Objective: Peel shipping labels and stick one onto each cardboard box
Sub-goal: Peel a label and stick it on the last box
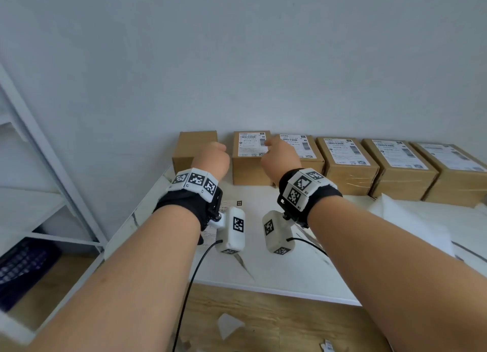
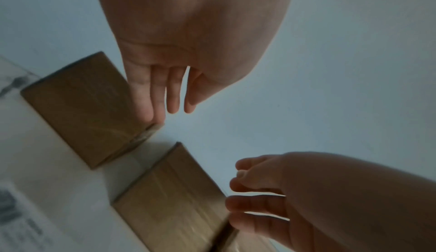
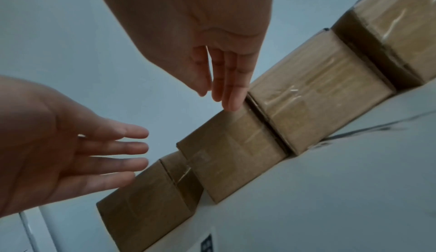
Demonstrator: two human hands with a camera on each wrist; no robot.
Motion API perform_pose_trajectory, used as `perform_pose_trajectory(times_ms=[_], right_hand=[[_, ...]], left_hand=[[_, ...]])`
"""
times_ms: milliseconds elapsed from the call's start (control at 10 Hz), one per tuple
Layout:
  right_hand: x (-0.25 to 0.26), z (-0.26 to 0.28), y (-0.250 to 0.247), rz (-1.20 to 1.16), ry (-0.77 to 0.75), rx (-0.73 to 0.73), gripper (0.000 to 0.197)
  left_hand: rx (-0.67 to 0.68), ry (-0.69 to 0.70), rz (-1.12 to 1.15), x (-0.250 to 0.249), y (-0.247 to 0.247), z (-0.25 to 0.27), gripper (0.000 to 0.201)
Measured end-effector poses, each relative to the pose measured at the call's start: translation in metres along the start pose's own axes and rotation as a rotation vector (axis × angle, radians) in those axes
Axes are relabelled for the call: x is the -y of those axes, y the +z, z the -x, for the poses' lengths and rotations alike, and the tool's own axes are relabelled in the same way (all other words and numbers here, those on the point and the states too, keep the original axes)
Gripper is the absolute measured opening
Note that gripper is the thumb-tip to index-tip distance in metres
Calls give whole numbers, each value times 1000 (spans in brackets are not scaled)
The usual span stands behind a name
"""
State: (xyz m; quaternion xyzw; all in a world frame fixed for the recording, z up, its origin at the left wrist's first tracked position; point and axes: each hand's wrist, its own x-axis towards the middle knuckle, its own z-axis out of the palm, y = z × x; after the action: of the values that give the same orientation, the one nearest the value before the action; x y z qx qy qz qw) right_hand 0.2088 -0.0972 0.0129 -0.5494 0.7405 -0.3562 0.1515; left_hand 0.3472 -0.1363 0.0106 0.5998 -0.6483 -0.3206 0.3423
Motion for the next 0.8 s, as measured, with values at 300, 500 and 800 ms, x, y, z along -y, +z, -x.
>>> perform_pose_trajectory(times_ms=[300,500,800], right_hand=[[54,-6,40,-168,-43,163,36],[65,-15,67,40,-44,393,40],[60,-10,69,-43,-7,397,37]], left_hand=[[-200,-122,-178,38,-52,-20,44],[1,-205,-163,46,-57,-23,37],[-59,-197,-259,52,-64,-18,29]])
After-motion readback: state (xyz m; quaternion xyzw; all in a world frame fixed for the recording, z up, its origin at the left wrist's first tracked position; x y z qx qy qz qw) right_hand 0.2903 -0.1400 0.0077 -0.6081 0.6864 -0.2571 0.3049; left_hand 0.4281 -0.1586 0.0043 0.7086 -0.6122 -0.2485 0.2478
